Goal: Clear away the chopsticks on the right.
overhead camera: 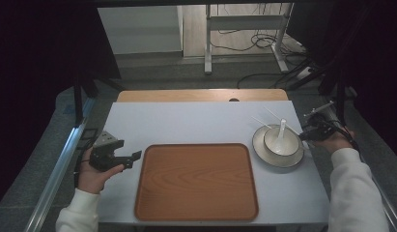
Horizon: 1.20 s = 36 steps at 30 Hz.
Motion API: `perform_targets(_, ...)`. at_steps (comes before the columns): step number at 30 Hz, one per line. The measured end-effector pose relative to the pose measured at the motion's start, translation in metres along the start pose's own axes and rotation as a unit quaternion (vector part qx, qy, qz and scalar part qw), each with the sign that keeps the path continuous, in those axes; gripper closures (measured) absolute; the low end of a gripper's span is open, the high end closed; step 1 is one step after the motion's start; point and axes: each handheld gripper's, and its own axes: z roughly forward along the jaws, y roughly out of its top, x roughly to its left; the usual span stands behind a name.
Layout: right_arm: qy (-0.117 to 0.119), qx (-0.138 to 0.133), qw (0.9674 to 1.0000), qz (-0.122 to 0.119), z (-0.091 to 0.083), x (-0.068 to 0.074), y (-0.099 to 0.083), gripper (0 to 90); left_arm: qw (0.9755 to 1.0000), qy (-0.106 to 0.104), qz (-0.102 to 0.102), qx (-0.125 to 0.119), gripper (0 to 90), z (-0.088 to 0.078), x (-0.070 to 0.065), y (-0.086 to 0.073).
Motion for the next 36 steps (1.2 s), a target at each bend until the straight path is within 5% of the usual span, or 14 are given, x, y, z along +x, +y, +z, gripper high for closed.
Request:
perform_targets(12, -0.013, -0.036, 0.9992, 0.006, -0.031, -0.002, 0.0, 85.4, 1.0, 0.0, -0.001, 0.001, 19.6, 0.001, 0.0, 0.0)
perform_targets(22, -0.005, -0.076, 0.9971, 0.002, -0.066, 0.009, 0.001, 85.4, 1.0, -0.003, 0.0, 0.001, 19.6, 0.001, -0.001, 0.0)
perform_targets(28, 0.012, -0.087, 0.9959, -0.02, -0.078, 0.032, 0.007, 85.4, 1.0, -0.006, -0.001, 0.001, 19.6, 0.001, -0.002, 0.0)
perform_targets(36, 0.019, -0.067, 0.9959, -0.057, -0.077, 0.082, 0.01, 85.3, 0.9999, -0.011, 0.002, -0.003, 19.6, 0.0, -0.003, 0.001)
